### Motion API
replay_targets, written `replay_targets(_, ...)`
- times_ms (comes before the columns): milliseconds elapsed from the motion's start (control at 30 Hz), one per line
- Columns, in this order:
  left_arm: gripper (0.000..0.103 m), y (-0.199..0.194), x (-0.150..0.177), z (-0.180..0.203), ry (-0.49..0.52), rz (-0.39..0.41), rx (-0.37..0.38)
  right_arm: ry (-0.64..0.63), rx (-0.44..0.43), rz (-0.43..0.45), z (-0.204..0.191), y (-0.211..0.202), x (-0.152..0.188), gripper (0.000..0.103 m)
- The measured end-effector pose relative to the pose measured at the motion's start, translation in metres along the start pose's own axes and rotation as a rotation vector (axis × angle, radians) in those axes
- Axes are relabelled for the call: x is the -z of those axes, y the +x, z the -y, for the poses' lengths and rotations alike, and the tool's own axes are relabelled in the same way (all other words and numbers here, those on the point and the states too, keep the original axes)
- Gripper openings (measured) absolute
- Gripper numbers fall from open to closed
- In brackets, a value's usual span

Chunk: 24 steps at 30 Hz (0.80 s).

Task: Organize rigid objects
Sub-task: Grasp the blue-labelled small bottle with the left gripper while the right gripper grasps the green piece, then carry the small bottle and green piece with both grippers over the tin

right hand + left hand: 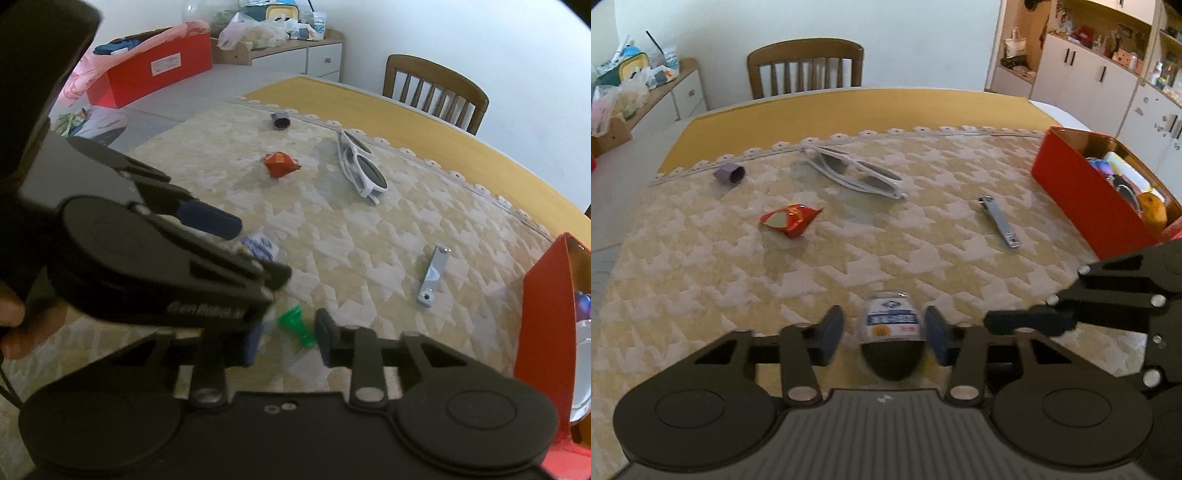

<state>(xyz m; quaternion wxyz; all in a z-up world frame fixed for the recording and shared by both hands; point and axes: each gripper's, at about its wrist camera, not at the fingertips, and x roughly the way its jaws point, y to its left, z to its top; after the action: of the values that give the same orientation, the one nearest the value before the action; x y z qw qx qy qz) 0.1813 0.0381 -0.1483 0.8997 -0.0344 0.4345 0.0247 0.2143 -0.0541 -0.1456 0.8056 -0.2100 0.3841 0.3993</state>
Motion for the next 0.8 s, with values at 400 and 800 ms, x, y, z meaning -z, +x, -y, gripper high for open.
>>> replay_targets(400,0.038,-0.009,0.000,-0.010,-0.043,-0.013,0.023,0.048,0.059,0.006,0.002,-0.011,0.003,0.012)
replay_targets(800,0.038,-0.043,-0.016,0.008,-0.069,0.017,0.055,0.161,0.121,0.068,0.028,-0.068,0.006,0.012)
